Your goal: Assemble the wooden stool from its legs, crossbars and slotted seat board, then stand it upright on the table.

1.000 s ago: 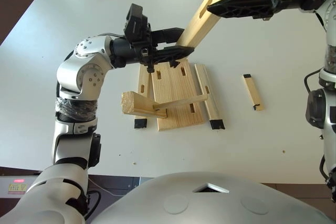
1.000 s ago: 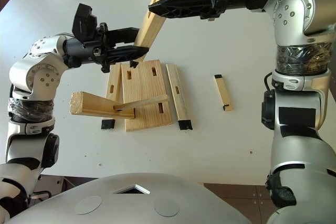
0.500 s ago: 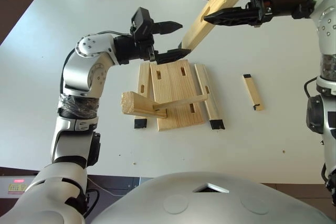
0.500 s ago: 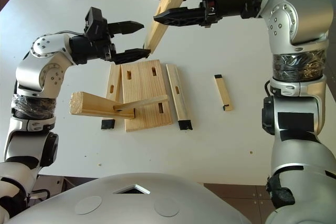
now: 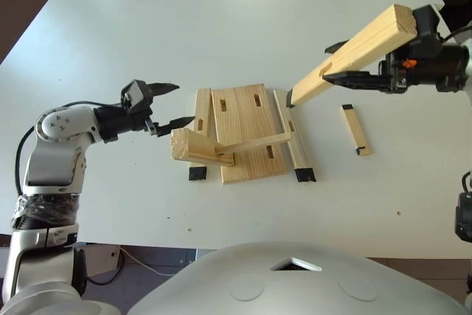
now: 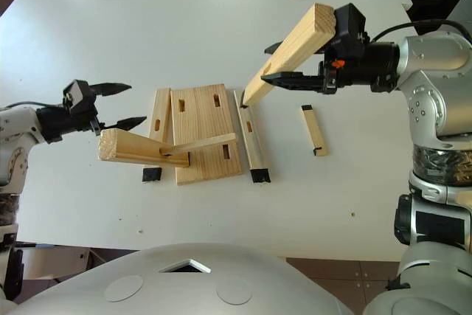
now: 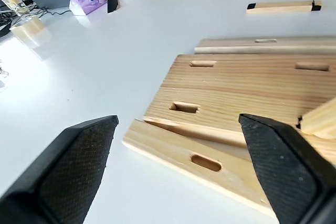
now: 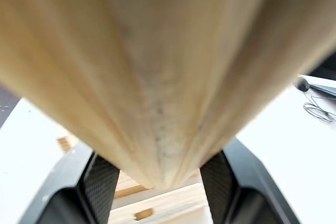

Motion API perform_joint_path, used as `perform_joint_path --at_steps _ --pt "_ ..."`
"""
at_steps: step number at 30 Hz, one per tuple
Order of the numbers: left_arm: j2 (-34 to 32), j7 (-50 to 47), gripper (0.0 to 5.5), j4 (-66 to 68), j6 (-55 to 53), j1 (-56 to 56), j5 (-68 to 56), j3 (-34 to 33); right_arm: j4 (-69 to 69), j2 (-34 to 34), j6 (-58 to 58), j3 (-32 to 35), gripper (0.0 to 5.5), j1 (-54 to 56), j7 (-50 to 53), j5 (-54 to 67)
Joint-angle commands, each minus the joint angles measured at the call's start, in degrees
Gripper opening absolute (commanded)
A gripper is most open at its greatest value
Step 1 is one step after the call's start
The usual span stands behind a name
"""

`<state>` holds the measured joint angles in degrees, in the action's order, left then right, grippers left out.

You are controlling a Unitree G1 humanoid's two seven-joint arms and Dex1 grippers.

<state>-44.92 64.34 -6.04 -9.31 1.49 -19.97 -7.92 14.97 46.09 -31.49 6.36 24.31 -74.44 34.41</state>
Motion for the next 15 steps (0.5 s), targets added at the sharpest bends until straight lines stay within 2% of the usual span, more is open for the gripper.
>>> perform_joint_path --at_steps 1,8,15 --pt "-3.31 3.26 4.28 -7.51 -0.89 -7.74 -1.96 -1.39 5.31 1.29 -1.79 2.44 2.03 -4.94 1.06 3.83" --pt "-6.58 6.98 4.28 -10.66 -0.1 -12.74 -2.11 -1.73 11.27 -0.55 1.22 0.89 2.03 -11.65 4.97 2.98" --pt "-6.4 7.34 4.28 -15.63 -0.84 -15.9 -2.55 0.82 13.74 -2.25 5.33 -1.81 2.03 -15.57 7.99 0.63"
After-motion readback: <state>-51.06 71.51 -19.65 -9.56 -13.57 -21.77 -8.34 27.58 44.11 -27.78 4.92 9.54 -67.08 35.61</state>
